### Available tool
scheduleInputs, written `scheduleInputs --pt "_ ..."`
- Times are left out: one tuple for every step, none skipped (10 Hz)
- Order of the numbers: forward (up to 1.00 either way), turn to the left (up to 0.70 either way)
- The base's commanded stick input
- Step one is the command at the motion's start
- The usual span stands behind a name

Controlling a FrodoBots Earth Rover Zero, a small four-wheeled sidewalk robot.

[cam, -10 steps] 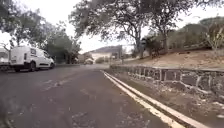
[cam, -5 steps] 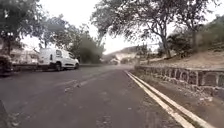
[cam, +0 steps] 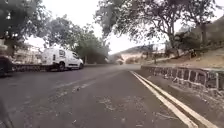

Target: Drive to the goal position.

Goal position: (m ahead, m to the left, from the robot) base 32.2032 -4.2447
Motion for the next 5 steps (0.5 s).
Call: scheduleInputs --pt "0.7 0.0" --pt "0.7 0.0" --pt "0.7 -0.11" --pt "0.7 -0.22" --pt "0.7 -0.32"
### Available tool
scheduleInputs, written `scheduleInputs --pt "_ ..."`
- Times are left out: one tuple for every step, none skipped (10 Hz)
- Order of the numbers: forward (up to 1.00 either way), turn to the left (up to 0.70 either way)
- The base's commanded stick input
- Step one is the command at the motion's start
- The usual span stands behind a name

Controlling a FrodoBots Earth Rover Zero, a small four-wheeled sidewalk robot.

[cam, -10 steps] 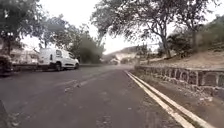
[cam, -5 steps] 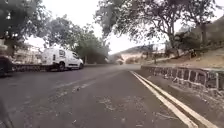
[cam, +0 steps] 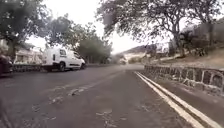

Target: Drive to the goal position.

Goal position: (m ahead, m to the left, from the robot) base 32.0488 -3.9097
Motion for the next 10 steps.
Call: scheduleInputs --pt "0.7 0.0" --pt "0.7 0.0" --pt "0.7 0.0" --pt "0.7 0.0" --pt "0.7 0.0" --pt "0.7 0.0" --pt "0.7 0.0" --pt "0.7 0.0" --pt "0.7 0.0" --pt "0.7 0.0"
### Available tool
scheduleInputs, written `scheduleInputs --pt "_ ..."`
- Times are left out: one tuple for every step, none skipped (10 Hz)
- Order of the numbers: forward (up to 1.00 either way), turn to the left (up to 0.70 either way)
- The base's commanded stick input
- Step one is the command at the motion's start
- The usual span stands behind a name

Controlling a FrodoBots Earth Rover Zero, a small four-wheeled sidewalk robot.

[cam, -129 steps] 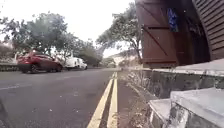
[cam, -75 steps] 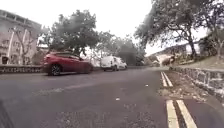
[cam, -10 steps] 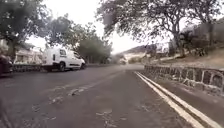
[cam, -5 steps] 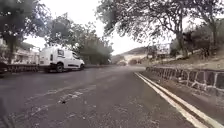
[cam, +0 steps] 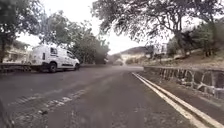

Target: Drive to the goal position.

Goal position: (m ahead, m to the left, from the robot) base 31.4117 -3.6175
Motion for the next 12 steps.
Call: scheduleInputs --pt "0.7 0.0" --pt "0.7 0.0" --pt "0.7 0.0" --pt "0.7 0.0" --pt "0.85 0.0" --pt "0.85 0.0" --pt "1.0 0.0" --pt "1.0 0.0" --pt "1.0 0.0" --pt "1.0 0.0" --pt "1.0 0.0" --pt "1.0 0.0"
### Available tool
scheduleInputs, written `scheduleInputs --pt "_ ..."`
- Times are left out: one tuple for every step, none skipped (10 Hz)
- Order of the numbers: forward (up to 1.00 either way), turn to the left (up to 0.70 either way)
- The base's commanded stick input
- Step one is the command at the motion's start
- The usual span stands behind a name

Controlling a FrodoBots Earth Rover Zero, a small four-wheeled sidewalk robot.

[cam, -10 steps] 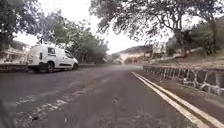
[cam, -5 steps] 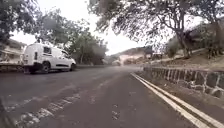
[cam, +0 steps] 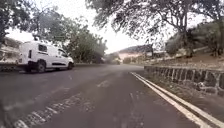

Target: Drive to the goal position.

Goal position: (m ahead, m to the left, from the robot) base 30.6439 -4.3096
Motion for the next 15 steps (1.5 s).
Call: scheduleInputs --pt "1.0 0.0" --pt "1.0 0.0" --pt "1.0 0.0" --pt "1.0 0.0" --pt "1.0 0.0" --pt "1.0 0.0" --pt "1.0 0.0" --pt "1.0 0.0" --pt "1.0 0.0" --pt "1.0 0.0" --pt "1.0 0.0" --pt "1.0 0.0" --pt "1.0 0.0" --pt "1.0 0.0" --pt "1.0 0.0"
